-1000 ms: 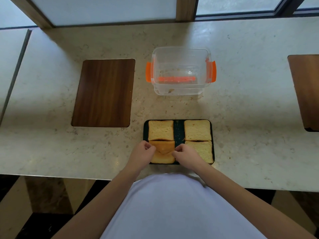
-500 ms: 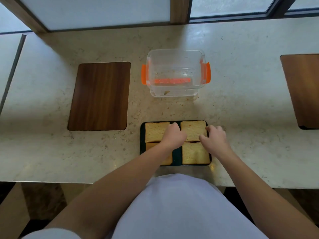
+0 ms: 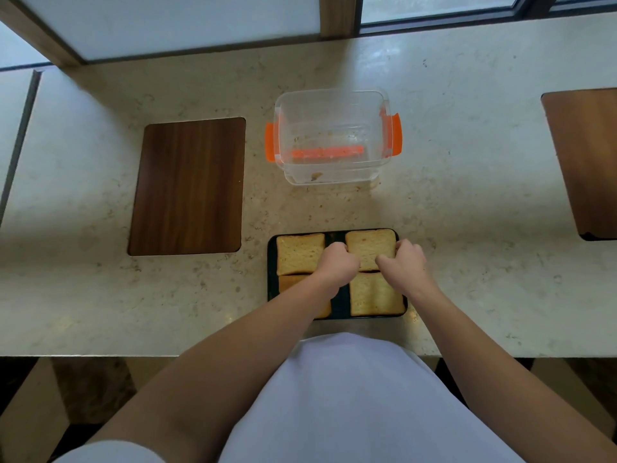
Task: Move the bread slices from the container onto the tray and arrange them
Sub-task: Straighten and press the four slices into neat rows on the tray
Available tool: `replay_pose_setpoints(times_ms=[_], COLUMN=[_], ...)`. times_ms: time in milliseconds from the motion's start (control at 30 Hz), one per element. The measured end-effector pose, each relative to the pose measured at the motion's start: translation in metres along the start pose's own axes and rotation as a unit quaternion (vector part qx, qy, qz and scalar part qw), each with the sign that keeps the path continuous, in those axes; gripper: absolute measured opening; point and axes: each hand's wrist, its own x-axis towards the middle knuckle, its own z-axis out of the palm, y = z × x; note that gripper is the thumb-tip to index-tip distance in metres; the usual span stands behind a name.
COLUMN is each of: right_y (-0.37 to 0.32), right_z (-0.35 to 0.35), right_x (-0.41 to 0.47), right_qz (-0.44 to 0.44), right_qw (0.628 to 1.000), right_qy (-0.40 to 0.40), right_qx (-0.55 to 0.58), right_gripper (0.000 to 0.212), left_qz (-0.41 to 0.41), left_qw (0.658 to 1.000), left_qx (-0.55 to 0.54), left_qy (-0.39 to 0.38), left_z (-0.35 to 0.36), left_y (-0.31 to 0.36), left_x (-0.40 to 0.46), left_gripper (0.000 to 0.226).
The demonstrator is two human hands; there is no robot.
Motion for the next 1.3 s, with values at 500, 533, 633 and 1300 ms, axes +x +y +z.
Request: replay_pose_setpoints(times_ms=[500,533,633,1300], right_y=[-0.009,-0.010,-0.013,0.032], right_z=[-0.002,-0.001,0.001,-0.008], right_x=[0.002,0.002,0.000,-0.041], right_qz=[0.011,0.010,0.010,0.002], right_qw=[1.000,0.999,0.999,0.999], right_qy=[-0.008,-0.009,-0.013,-0.012], right_qx=[0.029,0.029,0.029,0.046], right_gripper=[0.047,0.047,0.049,0.042], left_qz=[-0.015,-0.017,-0.024,-0.021], left_qw=[0.998,0.998,0.998,0.996], left_qx=[-0.053,-0.054,-0.056,-0.054], left_qy=[-0.012,-0.011,-0.006,-0.073], left_z=[-0.013,-0.014,-0.016,-0.001], left_y=[-0.005,-0.006,-0.009,-0.061], left_x=[0.007,0.008,0.008,-0.011], left_gripper=[0.049,0.049,0.049,0.056])
